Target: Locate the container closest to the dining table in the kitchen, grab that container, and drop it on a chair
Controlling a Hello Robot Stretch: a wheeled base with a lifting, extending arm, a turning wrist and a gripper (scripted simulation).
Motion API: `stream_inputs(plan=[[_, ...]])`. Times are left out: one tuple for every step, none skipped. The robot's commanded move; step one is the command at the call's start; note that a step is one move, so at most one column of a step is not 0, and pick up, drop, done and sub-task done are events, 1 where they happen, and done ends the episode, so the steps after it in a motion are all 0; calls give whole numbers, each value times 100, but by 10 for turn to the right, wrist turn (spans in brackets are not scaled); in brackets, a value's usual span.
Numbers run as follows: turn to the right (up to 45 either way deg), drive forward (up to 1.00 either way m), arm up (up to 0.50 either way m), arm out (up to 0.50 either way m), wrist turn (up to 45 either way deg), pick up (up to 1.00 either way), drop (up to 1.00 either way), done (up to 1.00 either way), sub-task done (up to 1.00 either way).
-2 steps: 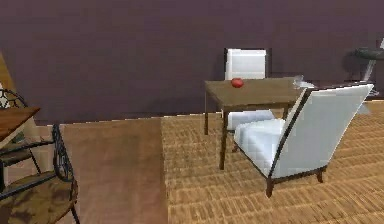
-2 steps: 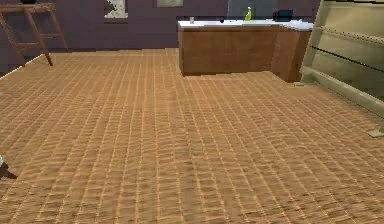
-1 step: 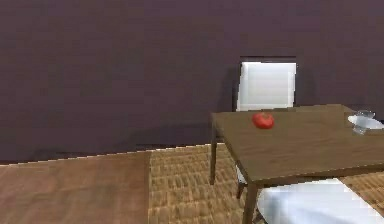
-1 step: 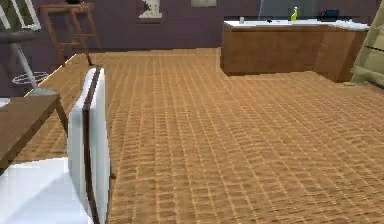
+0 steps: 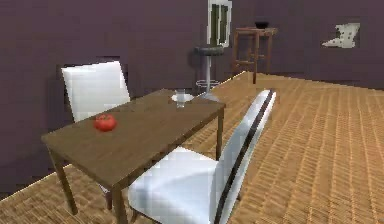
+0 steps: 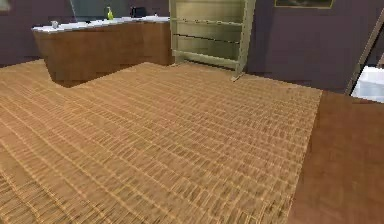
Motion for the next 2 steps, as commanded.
stream_inputs(plan=[[450,0,0,0,0,0,0,0,0],[270,0,0,0,0,0,0,0,0]])
